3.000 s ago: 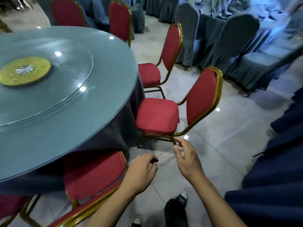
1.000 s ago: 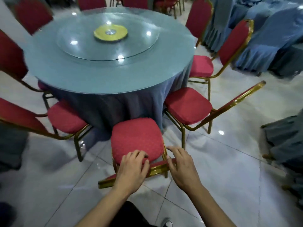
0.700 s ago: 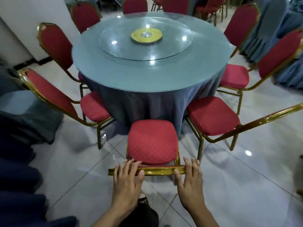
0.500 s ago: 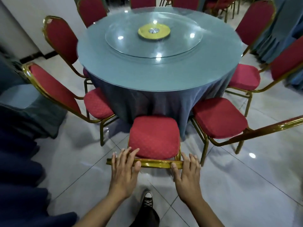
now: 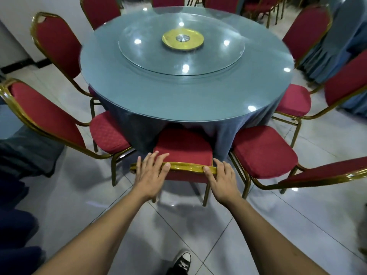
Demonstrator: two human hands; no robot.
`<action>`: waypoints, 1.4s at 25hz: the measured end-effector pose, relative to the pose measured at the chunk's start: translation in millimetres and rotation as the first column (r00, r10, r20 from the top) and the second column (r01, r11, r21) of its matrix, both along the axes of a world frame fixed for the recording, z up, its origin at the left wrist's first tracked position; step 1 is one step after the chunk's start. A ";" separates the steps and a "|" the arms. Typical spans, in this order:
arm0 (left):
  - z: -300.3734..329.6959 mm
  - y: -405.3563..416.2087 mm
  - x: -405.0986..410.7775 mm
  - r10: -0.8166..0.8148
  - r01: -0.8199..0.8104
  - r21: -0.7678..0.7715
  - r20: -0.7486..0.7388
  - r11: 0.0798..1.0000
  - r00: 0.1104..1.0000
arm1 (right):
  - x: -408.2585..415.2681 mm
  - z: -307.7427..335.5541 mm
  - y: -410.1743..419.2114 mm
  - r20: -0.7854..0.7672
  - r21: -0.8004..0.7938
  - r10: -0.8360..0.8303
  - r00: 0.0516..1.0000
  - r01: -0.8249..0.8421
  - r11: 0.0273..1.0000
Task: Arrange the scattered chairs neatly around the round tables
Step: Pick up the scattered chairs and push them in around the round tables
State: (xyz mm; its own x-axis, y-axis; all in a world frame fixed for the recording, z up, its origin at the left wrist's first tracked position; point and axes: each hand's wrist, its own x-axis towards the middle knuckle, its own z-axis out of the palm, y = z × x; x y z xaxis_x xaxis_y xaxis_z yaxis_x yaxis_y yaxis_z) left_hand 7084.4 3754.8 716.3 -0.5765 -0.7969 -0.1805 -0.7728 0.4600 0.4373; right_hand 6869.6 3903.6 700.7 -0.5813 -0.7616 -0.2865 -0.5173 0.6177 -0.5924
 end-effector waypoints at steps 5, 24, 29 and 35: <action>36.5 -7.3 -13.1 -0.053 0.054 -0.011 0.089 0.998 0.995 | -6.4 24.9 -5.0 -0.123 0.023 0.071 0.990 -0.069 0.997; 118.8 177.1 -311.6 -0.559 0.514 -0.297 -0.088 0.805 0.825 | -223.6 121.7 187.4 -0.482 -0.199 -0.236 0.844 0.157 0.967; 122.1 255.1 -402.2 -0.564 0.517 -0.292 -0.103 0.805 0.820 | -317.3 120.1 273.0 -0.460 -0.191 -0.279 0.843 0.213 0.958; 107.9 317.8 -471.1 -0.502 0.464 -0.247 -0.124 0.851 0.856 | -403.5 116.1 332.3 -0.467 -0.177 -0.216 0.857 0.149 0.973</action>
